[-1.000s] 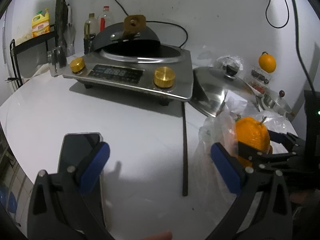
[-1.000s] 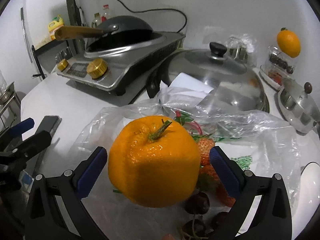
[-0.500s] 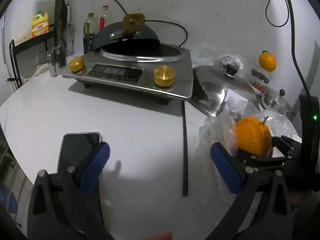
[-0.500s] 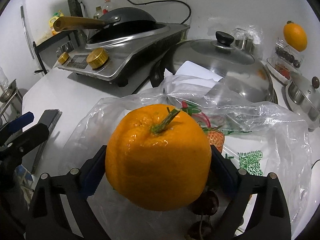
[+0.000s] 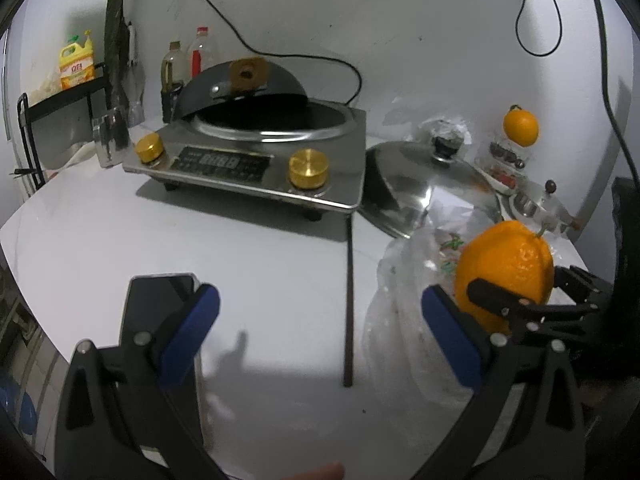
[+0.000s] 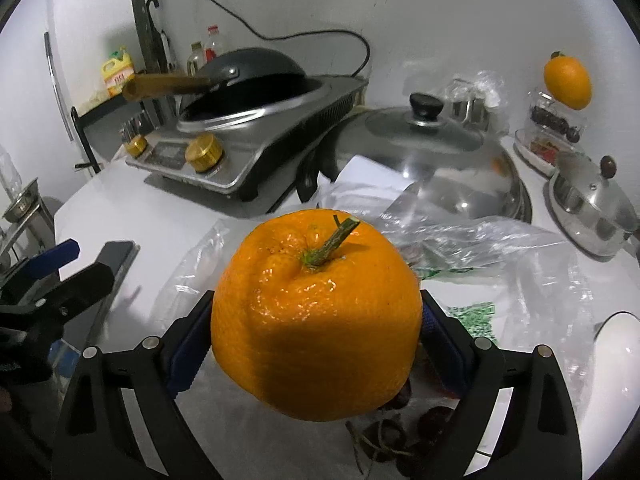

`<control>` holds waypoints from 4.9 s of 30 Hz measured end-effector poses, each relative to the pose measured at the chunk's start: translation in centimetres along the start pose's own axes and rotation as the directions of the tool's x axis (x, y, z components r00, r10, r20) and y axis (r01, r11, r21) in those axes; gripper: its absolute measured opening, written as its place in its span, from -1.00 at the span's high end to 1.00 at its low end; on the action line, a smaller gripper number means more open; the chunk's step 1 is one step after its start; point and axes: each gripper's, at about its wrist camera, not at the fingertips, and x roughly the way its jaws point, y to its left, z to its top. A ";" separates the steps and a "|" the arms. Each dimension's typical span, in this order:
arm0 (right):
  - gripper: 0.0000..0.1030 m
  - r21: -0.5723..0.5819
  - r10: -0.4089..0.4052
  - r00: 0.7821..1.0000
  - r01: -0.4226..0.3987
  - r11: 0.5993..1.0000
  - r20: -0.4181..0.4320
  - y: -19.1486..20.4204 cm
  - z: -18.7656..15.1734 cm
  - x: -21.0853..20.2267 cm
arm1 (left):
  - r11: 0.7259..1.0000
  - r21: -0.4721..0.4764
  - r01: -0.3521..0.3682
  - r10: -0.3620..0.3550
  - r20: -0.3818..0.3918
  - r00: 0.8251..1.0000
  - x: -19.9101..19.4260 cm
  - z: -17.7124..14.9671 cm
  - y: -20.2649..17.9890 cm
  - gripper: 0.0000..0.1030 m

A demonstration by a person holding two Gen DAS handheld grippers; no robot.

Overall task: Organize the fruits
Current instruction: 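Lift the orange with the right gripper and carry it over the white plate, then lower the orange onto the white plate and open the right gripper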

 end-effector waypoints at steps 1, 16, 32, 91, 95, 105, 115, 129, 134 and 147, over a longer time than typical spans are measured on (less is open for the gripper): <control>-0.85 0.001 0.000 1.000 0.000 1.000 0.008 -0.1 0.1 -0.5 | 1.000 0.002 0.002 -0.002 0.003 1.000 -0.2 0.0 -0.2 -0.98; -0.85 0.046 -0.031 0.994 0.026 0.999 0.101 -2.9 -0.5 -7.2 | 0.998 0.050 0.044 -0.045 0.032 0.998 -3.0 0.3 -4.9 -0.98; -0.85 0.142 -0.110 0.985 0.091 0.986 0.136 -9.9 -3.2 -11.4 | 0.989 0.129 0.075 -0.079 0.027 0.996 -3.6 0.4 -11.3 -0.98; -0.86 0.282 -0.300 0.952 0.302 0.911 -0.052 -26.5 -7.0 -8.5 | 0.964 0.233 0.126 -0.115 -0.061 0.991 1.0 0.4 -22.3 -0.98; -0.88 0.279 -0.305 0.950 0.312 0.908 -0.069 -26.5 -6.8 -8.2 | 0.966 0.227 0.122 -0.113 -0.053 0.992 0.7 0.5 -21.7 -0.98; -0.88 0.314 -0.330 0.941 0.337 0.887 -0.078 -26.3 -7.0 -8.6 | 0.969 0.209 0.131 -0.126 -0.038 0.991 -0.3 0.5 -20.2 -0.98; -0.88 0.309 -0.366 0.925 0.378 0.872 -0.101 -25.7 -6.7 -8.4 | 0.971 0.195 0.139 -0.136 -0.028 0.990 -1.1 0.4 -19.2 -0.98; -0.89 0.206 -0.463 0.866 0.426 0.881 0.189 -22.6 -4.1 -13.1 | 0.969 0.196 0.150 -0.151 -0.010 0.988 -2.1 0.5 -19.1 -0.98; -0.89 0.214 -0.429 0.883 0.389 0.896 0.191 -22.0 -3.8 -13.8 | 0.972 0.186 0.143 -0.145 -0.002 0.989 -2.6 0.5 -18.5 -0.98; -0.88 0.248 -0.353 0.914 0.302 0.921 0.201 -18.3 -3.9 -15.9 | 0.981 0.154 0.121 -0.125 0.020 0.992 -4.4 0.1 -15.2 -0.98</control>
